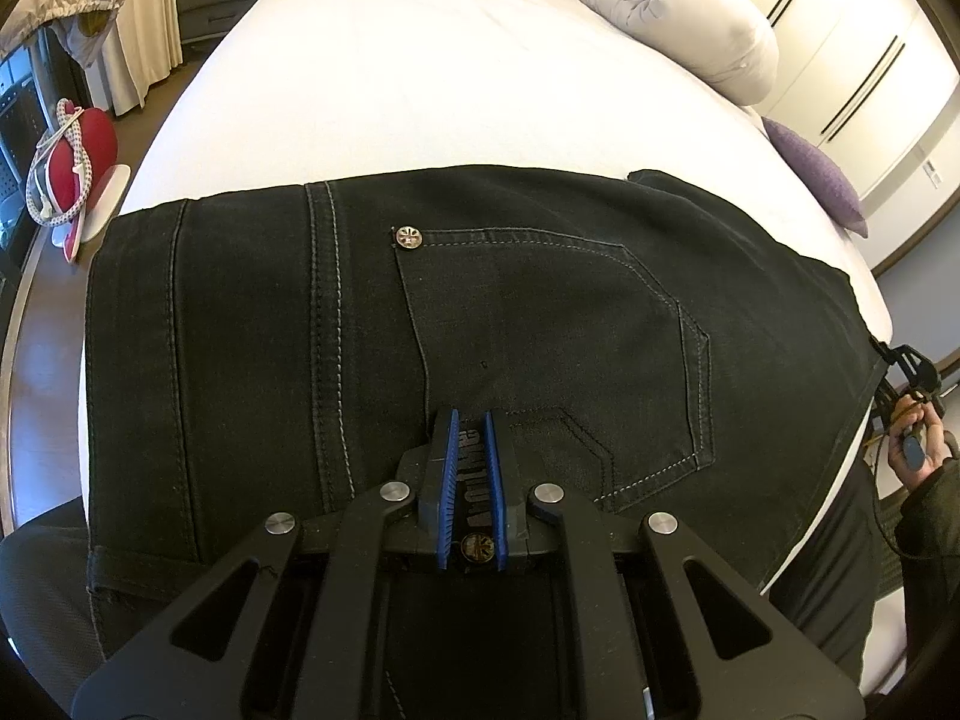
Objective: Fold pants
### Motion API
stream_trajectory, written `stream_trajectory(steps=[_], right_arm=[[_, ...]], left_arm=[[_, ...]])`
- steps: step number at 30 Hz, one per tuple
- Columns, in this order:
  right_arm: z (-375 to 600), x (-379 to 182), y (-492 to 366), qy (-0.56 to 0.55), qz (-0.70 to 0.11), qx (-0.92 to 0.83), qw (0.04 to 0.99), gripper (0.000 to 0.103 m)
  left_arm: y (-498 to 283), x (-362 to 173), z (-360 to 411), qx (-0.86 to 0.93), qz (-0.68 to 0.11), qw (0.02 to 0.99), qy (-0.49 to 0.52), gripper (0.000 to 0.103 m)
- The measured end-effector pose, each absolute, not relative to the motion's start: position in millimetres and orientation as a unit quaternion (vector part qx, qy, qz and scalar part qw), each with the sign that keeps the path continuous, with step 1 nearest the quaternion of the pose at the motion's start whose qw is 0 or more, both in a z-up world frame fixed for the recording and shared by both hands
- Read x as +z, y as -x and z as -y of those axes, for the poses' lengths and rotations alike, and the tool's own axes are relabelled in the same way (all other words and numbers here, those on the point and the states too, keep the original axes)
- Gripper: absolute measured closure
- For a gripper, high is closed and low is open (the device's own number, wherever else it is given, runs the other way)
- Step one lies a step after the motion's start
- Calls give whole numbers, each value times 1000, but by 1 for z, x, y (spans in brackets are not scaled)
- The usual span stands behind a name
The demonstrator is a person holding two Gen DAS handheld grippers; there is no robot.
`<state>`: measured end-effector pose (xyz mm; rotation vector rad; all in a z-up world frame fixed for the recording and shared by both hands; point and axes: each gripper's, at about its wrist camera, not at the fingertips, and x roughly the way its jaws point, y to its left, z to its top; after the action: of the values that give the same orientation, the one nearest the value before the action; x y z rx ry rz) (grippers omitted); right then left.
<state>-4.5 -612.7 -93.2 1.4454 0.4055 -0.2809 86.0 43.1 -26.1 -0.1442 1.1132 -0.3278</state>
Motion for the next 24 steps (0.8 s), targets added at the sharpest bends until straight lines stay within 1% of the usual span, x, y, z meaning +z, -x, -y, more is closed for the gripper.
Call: stream_trajectory(steps=[4, 6, 9, 10, 11, 13, 14, 16, 17, 20, 21, 22, 23, 24], right_arm=[[597, -57, -9, -591, -204, -133, 769, 93], [569, -21, -28, -514, -235, -110, 818, 93], [495, 28, -62, -345, -302, -63, 886, 93], [470, 36, -70, -297, -321, -48, 898, 93], [433, 41, -80, -225, -351, -25, 908, 93], [359, 31, -99, -52, -424, -3, 904, 93], [319, 7, -110, 43, -482, 8, 875, 93], [289, -23, -120, 100, -533, 12, 840, 92], [281, -32, -124, 121, -538, -9, 834, 92], [283, -28, -130, 103, -540, -26, 835, 92], [285, -27, -130, 99, -538, -24, 837, 92], [285, -27, -130, 101, -536, -22, 838, 92], [285, -26, -128, 106, -530, -23, 841, 92], [286, -23, -126, 108, -524, -25, 844, 92]], left_arm=[[-86, -27, -44, -155, -525, 834, 71, 94], [-86, -27, -44, -155, -525, 834, 72, 94], [-85, -27, -45, -153, -525, 834, 75, 94], [-86, -26, -46, -152, -526, 833, 77, 94], [-86, -26, -46, -152, -526, 833, 79, 94], [-86, -24, -47, -148, -526, 833, 88, 94], [-86, -21, -48, -145, -526, 833, 91, 94], [-85, -12, -46, -142, -527, 832, 98, 94], [-84, -8, -44, -146, -526, 832, 102, 94], [-79, 14, -37, -174, -505, 836, 125, 93], [-80, 19, -32, -188, -500, 834, 139, 89], [-83, 22, -27, -202, -500, 828, 154, 72], [-85, 23, -23, -210, -502, 823, 164, 31], [-88, 24, -16, -223, -499, 818, 179, 12]])
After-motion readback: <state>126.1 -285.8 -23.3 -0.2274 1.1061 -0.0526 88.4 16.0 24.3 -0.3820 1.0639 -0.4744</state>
